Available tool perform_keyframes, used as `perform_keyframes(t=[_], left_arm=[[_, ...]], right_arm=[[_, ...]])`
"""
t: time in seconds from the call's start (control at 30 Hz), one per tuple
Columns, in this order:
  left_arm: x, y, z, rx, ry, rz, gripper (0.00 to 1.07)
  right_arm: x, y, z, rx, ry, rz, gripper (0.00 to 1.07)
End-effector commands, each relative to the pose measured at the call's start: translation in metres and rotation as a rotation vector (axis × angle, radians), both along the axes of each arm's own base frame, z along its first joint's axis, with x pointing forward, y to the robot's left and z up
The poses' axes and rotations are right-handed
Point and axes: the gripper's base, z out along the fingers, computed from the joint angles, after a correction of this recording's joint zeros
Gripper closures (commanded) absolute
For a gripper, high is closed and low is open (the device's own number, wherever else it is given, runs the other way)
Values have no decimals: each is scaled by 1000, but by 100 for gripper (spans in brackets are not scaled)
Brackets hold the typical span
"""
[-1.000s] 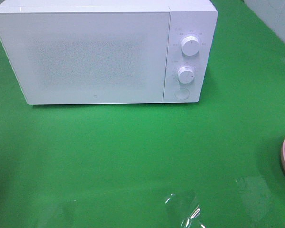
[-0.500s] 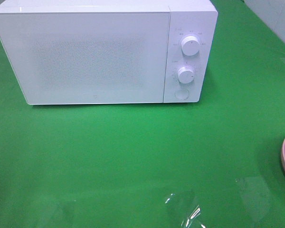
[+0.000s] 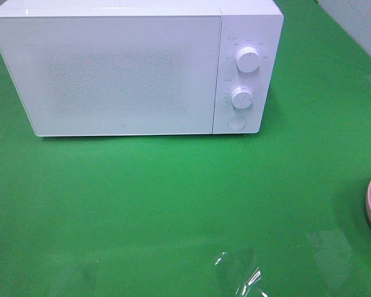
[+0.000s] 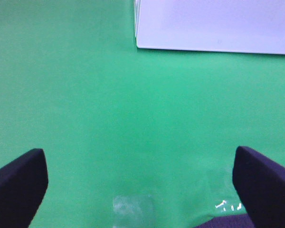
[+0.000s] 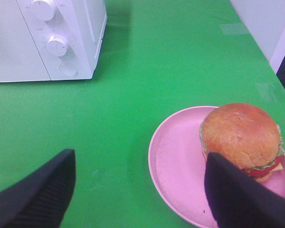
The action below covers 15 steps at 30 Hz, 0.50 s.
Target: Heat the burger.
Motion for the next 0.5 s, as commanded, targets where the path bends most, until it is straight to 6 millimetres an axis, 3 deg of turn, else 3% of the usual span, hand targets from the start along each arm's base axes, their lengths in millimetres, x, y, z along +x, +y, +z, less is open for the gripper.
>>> perform_keyframes(t=[0.03,0.13,0.5], left_arm=[[-10,0,0,-2,-70,6,9],[-21,1,-1,-4,-145,6,9],[-20,1,-1,-5,-140,5,9]], right_arm=[[-4,0,0,-9,-32,-3,34],[-4,0,0,-9,-32,-3,34],[-3,0,0,-10,-28,-2,34]])
